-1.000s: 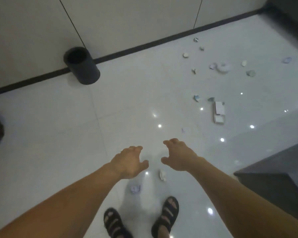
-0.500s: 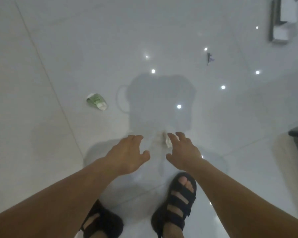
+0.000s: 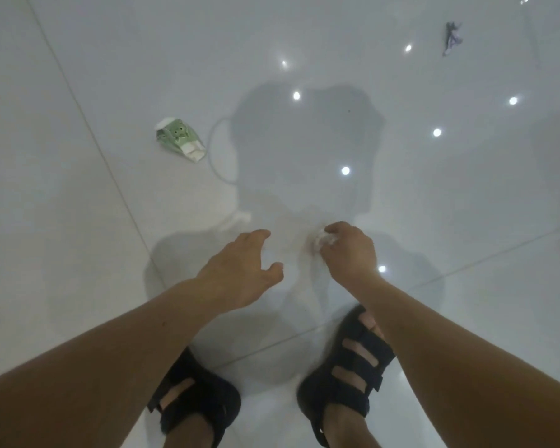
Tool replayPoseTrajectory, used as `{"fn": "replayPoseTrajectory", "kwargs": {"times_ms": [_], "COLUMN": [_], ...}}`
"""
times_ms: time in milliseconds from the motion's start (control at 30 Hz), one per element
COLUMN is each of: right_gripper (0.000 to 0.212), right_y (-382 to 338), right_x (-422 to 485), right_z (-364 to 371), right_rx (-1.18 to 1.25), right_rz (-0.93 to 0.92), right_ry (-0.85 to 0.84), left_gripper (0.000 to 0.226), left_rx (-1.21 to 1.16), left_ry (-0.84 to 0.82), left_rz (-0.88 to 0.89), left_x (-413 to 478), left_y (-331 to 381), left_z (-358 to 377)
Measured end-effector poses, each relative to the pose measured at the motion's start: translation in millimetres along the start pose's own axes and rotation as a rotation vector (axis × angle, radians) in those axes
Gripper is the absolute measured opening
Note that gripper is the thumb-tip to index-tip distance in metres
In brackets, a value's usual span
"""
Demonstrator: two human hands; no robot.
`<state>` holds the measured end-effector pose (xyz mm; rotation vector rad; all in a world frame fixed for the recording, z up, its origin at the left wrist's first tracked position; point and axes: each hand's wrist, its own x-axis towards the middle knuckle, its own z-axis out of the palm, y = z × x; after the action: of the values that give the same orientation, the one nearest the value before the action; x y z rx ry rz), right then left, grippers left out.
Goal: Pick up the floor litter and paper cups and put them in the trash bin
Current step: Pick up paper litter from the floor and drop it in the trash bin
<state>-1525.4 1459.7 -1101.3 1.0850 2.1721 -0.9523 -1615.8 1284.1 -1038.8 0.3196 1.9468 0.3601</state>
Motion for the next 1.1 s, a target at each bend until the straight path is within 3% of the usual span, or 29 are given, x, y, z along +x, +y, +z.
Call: {"fn": "replayPoseTrajectory", "kwargs": {"times_ms": [67,167,233,367,433,533,633,700,867,1100], "right_gripper": [0.028,0.020,0.016,0.014,0.020,0.052,0.080,0.081,0.041,0.034], "right_y": [-25.7,-67.9,-88.4,-105.1,-101.9,-81.5,-57.4,-47.3,-52.7,-112.0], "right_x": [-18.7,-50.5,-64.4,-70.8,-67.9,-58.2,-51.9,-52.7,-53.8,-76.0], "right_z": [0.2,1.4,3.4,14.0,28.0,54.1,84.2,104.8,134.7,82.0], "right_rx": [0.385,0.834,0.891,0.950,0.793,0.012,-0.426,-0.574,-0.523,-0.337], "right_rz": [0.112,0.174,0.152,0.159,0.084,-0.246,-0.496,-0.561,-0.535,-0.533], "right_ry": [-0.015,-0.282,-0.392,-0.468,-0.386,-0.189,-0.244,-0.257,-0.150,-0.086], "left_gripper": [0.076,0.086,0.083,0.056,0.050,0.048,0.047,0.046,0.049,0.052], "left_rx": [-0.060,-0.123,-0.128,-0.178,-0.163,-0.143,-0.151,-0.158,-0.165,-0.147], "left_ry": [0.008,0.019,0.019,0.104,0.169,0.250,0.280,0.272,0.283,0.286], "left_rz": [0.041,0.131,0.156,0.126,0.078,0.006,-0.044,-0.052,-0.052,-0.024], "left_x": [-7.7,-19.4,-24.8,-34.0,-35.4,-31.9,-27.0,-24.4,-21.4,-60.2], "left_y": [-3.5,-7.2,-12.4,-33.1,-47.4,-71.8,-94.6,-107.0,-127.6,-116.8], "left_z": [-5.5,-15.4,-23.3,-37.9,-42.5,-45.4,-41.4,-35.7,-27.7,-72.6]}}
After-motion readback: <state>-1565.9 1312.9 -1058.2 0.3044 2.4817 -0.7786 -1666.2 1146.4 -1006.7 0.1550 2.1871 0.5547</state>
